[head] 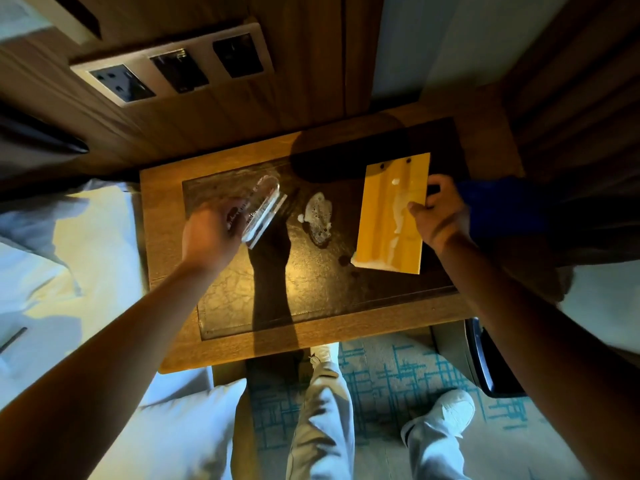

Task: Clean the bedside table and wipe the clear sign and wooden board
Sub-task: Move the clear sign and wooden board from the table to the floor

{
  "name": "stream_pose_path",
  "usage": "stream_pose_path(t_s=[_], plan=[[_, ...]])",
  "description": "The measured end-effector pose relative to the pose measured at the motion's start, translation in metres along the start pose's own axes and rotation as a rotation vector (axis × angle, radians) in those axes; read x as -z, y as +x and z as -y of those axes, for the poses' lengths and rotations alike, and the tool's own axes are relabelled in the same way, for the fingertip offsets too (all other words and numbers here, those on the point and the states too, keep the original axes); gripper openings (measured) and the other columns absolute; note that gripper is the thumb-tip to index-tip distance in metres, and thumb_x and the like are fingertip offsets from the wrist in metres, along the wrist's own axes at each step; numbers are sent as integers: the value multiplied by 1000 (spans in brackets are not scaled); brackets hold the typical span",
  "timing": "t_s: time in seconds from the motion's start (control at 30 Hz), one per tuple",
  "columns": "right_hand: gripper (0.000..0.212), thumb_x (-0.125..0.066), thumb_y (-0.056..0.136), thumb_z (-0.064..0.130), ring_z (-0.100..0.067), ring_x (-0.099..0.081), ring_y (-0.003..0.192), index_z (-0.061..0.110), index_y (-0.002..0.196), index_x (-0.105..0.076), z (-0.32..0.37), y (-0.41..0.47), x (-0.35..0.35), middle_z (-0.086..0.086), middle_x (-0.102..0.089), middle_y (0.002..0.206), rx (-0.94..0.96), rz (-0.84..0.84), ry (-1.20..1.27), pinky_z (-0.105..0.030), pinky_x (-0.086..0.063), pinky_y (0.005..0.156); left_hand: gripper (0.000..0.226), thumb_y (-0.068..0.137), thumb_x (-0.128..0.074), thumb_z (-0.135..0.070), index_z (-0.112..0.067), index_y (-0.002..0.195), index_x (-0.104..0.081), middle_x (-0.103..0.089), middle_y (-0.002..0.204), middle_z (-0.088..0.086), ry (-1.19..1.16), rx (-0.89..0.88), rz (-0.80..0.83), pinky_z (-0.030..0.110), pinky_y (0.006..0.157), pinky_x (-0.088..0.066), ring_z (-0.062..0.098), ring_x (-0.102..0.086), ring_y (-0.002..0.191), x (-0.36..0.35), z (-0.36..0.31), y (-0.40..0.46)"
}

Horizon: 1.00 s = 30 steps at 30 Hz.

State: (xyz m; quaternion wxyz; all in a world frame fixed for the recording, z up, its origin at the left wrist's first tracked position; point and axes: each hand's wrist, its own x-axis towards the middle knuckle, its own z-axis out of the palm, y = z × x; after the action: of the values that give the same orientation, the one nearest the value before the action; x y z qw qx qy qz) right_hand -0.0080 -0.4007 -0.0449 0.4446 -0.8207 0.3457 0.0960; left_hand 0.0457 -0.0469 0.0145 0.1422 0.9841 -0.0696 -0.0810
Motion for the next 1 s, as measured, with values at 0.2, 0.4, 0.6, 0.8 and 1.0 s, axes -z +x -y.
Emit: stream_pose_path(t_s=[0.2, 0.4, 0.6, 0.8, 1.0], plan=[[44, -65, 96, 12, -28, -69, 98, 25, 135, -50, -11, -32, 42, -1, -70, 89, 16, 88, 289, -53, -54, 95, 29, 96, -63, -19, -12, 124, -69, -74, 112, 14, -73, -48, 17, 32, 72, -49, 30, -70, 95, 4, -32, -14], [37, -70, 90, 20, -36, -70, 93, 41, 118, -57, -45, -87, 130, -10, -72, 83, 71, 22, 467, -55, -56, 91, 30, 97, -65, -22, -16, 127, -67, -71, 104, 2, -159, -101, 59, 24, 62, -42, 13, -64, 72, 23, -99, -41], [36, -66, 94, 5, -10, -73, 73, 32, 117, -60, -103, -154, 222, 5, -77, 77, 111, -52, 604, -36, -57, 72, 36, 98, -61, -25, -22, 134, -61, -65, 131, 5, -199, -145, 132, 12, 55, -37, 6, -58, 72, 25, -184, -81], [40, -66, 93, 4, -27, -68, 92, 25, 126, -60, -171, -212, 303, -14, -74, 94, 75, -191, 650, -43, -52, 85, 31, 97, -62, -20, -23, 128, -65, -63, 120, -8, -284, -325, 162, 7, 71, -41, 5, -59, 101, 17, -283, -125], [33, -71, 90, 12, -24, -70, 90, 25, 121, -70, -248, -283, 349, -5, -77, 95, -26, -354, 713, -42, -57, 85, 28, 96, -65, -17, -18, 124, -69, -63, 109, -8, -306, -523, 188, 12, 76, -49, 2, -60, 94, 5, -366, -165]])
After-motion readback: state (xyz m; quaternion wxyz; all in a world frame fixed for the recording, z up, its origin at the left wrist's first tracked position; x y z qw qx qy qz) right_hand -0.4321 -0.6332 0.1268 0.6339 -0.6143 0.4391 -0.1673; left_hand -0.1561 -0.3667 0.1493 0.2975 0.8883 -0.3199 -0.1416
